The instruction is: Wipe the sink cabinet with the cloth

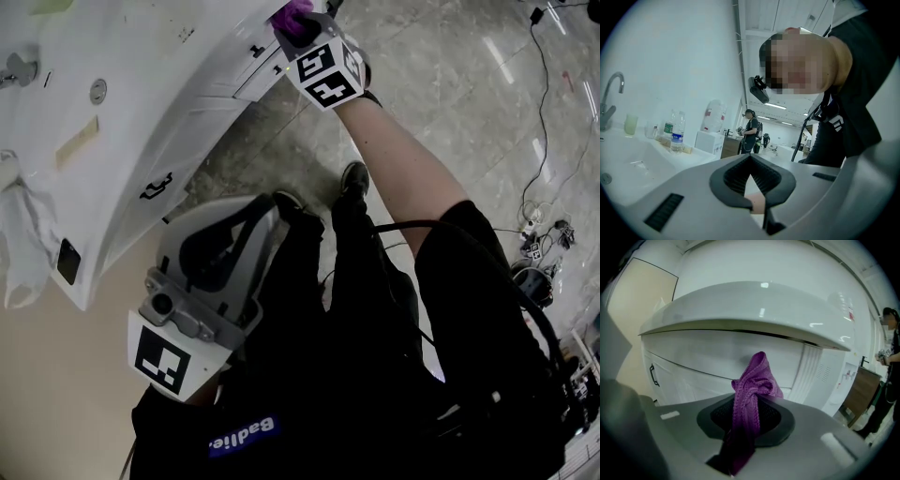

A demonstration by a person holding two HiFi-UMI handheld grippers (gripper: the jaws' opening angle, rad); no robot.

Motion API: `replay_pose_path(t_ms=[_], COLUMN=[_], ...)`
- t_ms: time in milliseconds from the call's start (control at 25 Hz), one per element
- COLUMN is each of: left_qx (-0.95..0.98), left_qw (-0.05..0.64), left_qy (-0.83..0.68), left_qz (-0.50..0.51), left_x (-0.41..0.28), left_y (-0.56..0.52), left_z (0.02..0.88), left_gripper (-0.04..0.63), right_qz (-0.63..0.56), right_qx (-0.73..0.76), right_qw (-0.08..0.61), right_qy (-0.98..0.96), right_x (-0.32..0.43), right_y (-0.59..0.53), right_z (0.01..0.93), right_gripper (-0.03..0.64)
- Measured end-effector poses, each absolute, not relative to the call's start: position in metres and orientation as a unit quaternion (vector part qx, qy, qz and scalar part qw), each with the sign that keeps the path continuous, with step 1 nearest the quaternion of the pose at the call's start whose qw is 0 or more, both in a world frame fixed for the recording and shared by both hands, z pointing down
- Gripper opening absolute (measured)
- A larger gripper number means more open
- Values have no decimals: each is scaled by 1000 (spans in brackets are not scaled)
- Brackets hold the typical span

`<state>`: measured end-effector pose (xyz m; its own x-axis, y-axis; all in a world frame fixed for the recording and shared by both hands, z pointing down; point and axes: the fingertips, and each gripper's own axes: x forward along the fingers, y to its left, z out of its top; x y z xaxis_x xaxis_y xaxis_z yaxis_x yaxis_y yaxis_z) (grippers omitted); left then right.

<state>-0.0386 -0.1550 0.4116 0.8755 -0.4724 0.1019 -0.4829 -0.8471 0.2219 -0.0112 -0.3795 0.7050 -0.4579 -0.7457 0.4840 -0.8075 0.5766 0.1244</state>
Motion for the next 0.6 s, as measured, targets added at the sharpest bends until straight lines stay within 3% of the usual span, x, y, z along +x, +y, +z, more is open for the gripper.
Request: replay_pose_path(t_ms=[600], left_qx=[953], left_qw=[131], left_qy=[-272], left_qz=[8], left_x=[-68], left_y=[-134], left_z=[406], left_gripper=[-11], right_qz=[62], right_qx=[347], right_qw=[247], right_qy=[-903], right_x=[-148], right_y=[-299], right_z=[705], right_gripper=[86])
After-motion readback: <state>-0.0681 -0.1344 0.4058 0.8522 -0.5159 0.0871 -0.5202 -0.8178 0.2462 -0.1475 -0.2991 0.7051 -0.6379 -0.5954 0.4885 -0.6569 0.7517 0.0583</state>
